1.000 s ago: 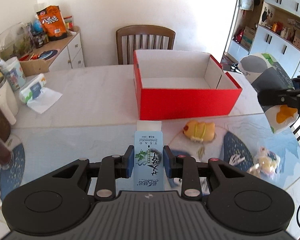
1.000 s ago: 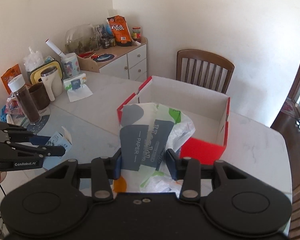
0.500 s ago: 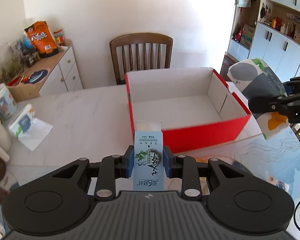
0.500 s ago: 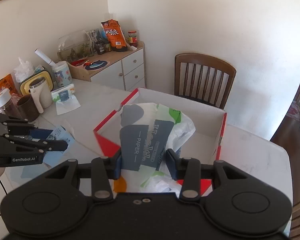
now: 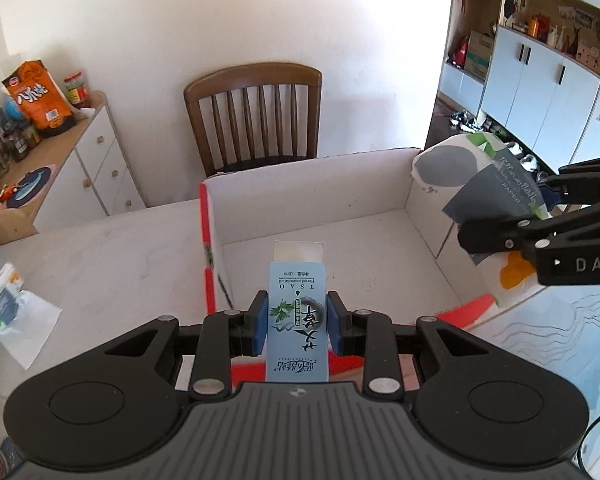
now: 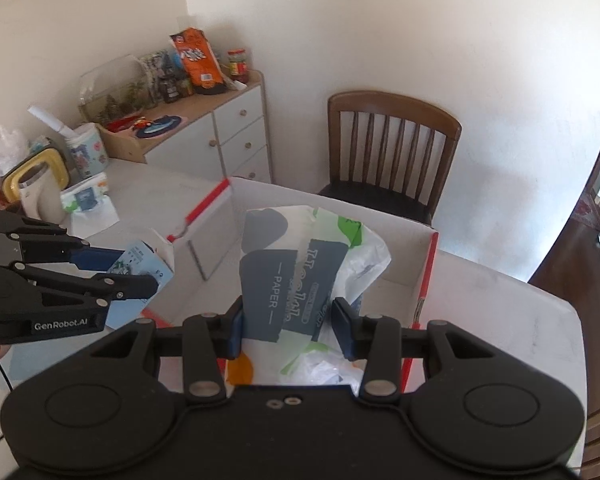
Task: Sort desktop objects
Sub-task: 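Lower the carton into the red box with the left tool while the right tool lowers the tissue pack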
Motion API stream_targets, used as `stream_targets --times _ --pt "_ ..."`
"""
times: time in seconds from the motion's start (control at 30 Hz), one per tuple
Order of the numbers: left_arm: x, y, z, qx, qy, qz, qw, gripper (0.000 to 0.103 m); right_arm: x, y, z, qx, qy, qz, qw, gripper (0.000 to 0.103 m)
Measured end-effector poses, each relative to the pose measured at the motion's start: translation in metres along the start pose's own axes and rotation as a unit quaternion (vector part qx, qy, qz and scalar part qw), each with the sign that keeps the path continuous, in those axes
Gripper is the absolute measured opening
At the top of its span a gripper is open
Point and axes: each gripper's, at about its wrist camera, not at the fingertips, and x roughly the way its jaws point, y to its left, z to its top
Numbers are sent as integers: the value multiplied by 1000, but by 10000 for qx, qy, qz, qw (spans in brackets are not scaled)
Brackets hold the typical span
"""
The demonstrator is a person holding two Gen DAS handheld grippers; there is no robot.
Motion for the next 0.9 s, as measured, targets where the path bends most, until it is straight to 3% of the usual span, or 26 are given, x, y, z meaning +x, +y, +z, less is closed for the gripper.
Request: stream_targets --times 0.5,0.8,0.9 --pt "92 6 28 12 422 -32 9991 28 85 -11 8 71 529 -302 9981 43" --pt "138 11 31 -81 1016 -14 9948 28 132 -15 1 134 1178 -271 9926 42" --pt "142 8 32 52 1032 -16 9947 28 141 -11 -2 -3 1370 -244 9903 42"
